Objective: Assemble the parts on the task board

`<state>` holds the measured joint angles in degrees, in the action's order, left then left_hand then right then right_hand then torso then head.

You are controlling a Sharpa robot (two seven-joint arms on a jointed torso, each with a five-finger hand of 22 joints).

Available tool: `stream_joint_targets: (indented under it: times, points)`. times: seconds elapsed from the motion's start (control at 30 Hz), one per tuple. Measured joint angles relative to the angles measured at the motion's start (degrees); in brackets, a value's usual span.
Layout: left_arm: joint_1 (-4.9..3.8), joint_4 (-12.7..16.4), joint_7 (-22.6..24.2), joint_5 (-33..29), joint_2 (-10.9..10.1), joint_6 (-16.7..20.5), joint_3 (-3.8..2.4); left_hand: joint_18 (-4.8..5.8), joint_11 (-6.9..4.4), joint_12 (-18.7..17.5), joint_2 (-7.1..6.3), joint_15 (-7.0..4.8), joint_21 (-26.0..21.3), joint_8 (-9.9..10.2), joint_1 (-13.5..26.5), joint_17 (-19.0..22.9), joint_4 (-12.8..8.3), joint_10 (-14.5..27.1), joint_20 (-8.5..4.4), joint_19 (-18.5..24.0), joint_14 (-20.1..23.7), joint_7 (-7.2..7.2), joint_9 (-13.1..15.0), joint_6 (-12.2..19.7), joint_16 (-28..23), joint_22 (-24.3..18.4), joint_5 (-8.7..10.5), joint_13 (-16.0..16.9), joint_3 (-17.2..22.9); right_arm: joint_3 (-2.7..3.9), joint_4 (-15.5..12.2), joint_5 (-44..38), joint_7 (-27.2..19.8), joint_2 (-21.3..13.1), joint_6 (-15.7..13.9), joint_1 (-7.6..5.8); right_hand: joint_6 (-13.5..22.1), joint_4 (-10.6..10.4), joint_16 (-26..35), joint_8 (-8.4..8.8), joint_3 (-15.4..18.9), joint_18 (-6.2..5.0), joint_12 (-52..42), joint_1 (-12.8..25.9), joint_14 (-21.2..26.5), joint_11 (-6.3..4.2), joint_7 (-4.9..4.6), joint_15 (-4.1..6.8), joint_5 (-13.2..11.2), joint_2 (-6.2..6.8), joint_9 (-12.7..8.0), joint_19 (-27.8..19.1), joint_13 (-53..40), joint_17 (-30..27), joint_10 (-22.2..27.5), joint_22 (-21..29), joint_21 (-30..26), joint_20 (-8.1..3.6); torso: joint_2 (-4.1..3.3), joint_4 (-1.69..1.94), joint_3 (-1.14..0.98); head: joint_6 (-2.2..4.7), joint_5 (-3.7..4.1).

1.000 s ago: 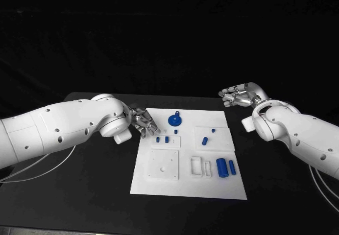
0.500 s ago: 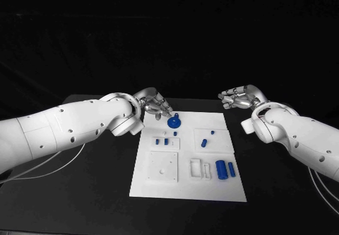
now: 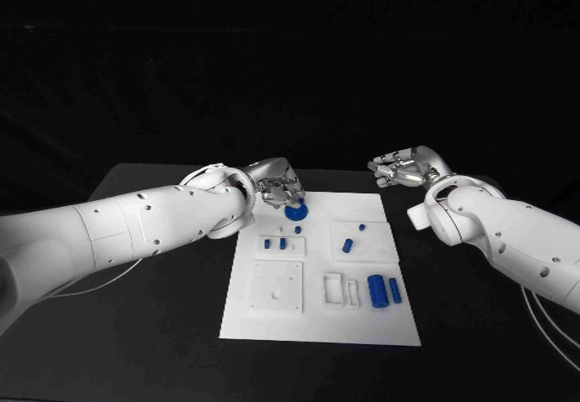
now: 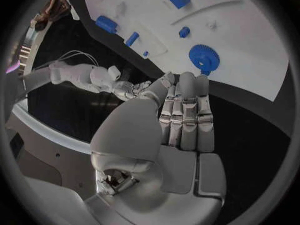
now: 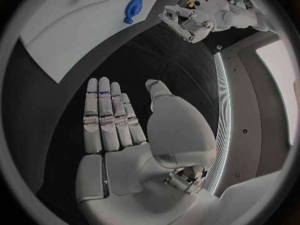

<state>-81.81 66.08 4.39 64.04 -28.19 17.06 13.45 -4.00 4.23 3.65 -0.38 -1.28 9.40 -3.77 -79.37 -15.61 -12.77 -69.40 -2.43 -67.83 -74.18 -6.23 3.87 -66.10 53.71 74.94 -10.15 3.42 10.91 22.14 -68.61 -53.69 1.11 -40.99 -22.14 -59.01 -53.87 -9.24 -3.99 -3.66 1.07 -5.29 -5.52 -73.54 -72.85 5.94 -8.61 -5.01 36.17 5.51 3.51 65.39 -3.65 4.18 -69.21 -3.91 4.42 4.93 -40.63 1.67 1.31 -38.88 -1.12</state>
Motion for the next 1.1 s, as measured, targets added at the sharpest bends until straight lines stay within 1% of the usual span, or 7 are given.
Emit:
stream_joint_targets:
  times: [0.17,0.27,0.37,0.47,0.67,0.8,1.1]
  points:
    - [0.70,-1.5,1.4,5.5,1.0,-0.7,0.10,0.01,0.07,0.0,-0.43,0.03,0.0,0.0,0.4,-0.5,0.2,0.6,-0.02,-1.2,-1.0,0.26,0.0,0.3,1.5,0.0,0.48,0.0,0.2,0.00,0.0,0.0,0.0,0.1,0.0,0.00,0.0,0.0,0.0,0.00,0.0,0.00,0.0,0.0,0.0,0.00,0.00,0.00,0.0,0.00,0.0,0.0,0.0,0.0,0.0,0.0,0.0,0.00,0.01,-0.03,-0.03,-0.07,0.19]
    - [1.17,-2.2,2.2,8.2,1.5,-1.3,0.17,-0.03,0.50,0.0,-1.55,0.14,0.0,0.0,0.6,-0.8,0.2,3.0,0.16,-2.1,-1.3,0.40,-0.1,2.6,2.4,0.0,1.24,0.0,0.2,0.00,-0.1,0.0,-0.1,0.2,0.0,0.00,0.0,0.0,0.0,0.00,0.0,0.00,0.0,0.0,0.0,0.00,0.00,0.00,0.0,0.00,0.0,0.0,0.0,0.0,0.0,0.0,0.0,0.00,0.01,-0.04,-0.03,-0.07,0.28]
    - [1.47,-2.5,2.9,10.4,1.8,-2.2,0.21,-0.87,0.59,0.0,-1.86,-0.05,0.4,0.0,0.5,-1.0,0.3,3.5,0.07,-2.5,-1.7,0.51,-0.1,3.0,3.4,0.0,1.24,0.0,0.2,0.00,-0.1,0.0,-0.1,0.2,0.1,0.00,0.0,0.0,0.0,0.00,0.0,0.00,0.0,0.0,0.0,0.00,0.00,0.00,0.0,0.00,0.0,0.0,0.0,0.0,0.0,0.0,0.0,0.00,0.01,-0.06,-0.03,-0.08,0.36]
    - [1.60,-2.7,3.5,12.3,2.1,-3.0,0.21,-0.92,0.40,0.0,-2.21,-0.26,0.6,0.0,0.1,-1.3,0.6,3.7,-0.03,-3.0,-1.9,0.51,-0.1,3.0,4.3,0.0,1.24,0.0,0.4,0.00,-0.1,0.0,-0.1,0.3,0.1,0.00,0.0,0.1,0.0,0.00,-0.1,0.00,0.0,0.0,0.0,0.00,0.00,0.00,0.0,0.00,0.0,0.0,0.0,0.0,0.0,0.0,0.0,0.00,0.01,-0.06,-0.03,-0.12,0.42]
    - [1.73,-3.0,3.9,15.2,2.5,-5.0,0.22,-0.92,0.71,0.0,-2.39,-0.26,1.1,0.0,0.1,-1.4,0.9,4.6,-0.03,-3.0,-1.9,0.40,-0.1,3.1,5.3,0.0,1.24,0.0,0.6,0.00,-0.1,0.0,-0.1,0.3,0.1,0.00,0.0,0.3,0.0,0.00,-0.3,0.00,0.0,0.0,0.0,0.00,0.00,0.00,0.0,0.00,0.0,0.0,0.0,0.0,0.0,0.0,0.0,0.00,0.05,-0.03,-0.04,-0.26,0.64]
    - [1.90,-3.6,4.0,16.5,2.7,-6.3,0.22,-0.92,0.92,0.0,-3.02,-0.26,1.1,0.0,0.0,-1.3,1.6,5.8,0.16,-3.2,-1.9,0.52,-0.2,4.6,5.4,0.0,1.68,0.0,0.0,0.00,-0.2,0.0,-0.1,0.4,0.2,0.00,0.0,0.3,0.0,0.00,-0.3,0.00,0.0,0.0,0.0,0.00,0.00,0.00,0.0,0.00,0.0,0.0,0.0,0.0,0.0,0.0,0.0,0.00,0.07,0.03,-0.04,-0.32,0.75]
    - [2.07,-4.1,4.0,17.9,3.1,-8.9,0.23,-0.92,0.92,0.0,-3.02,-0.26,1.1,0.0,0.0,-1.2,2.3,5.8,0.17,-3.2,-1.9,0.31,-0.2,4.4,6.1,0.0,1.68,0.0,-0.1,0.00,-0.2,0.0,-0.1,0.3,0.2,0.00,0.0,0.3,0.0,0.00,-0.3,0.00,0.0,0.0,0.0,0.00,0.00,0.00,0.0,0.00,0.0,0.0,0.0,0.0,0.0,0.0,0.0,0.00,0.07,0.06,-0.04,-0.51,0.92]
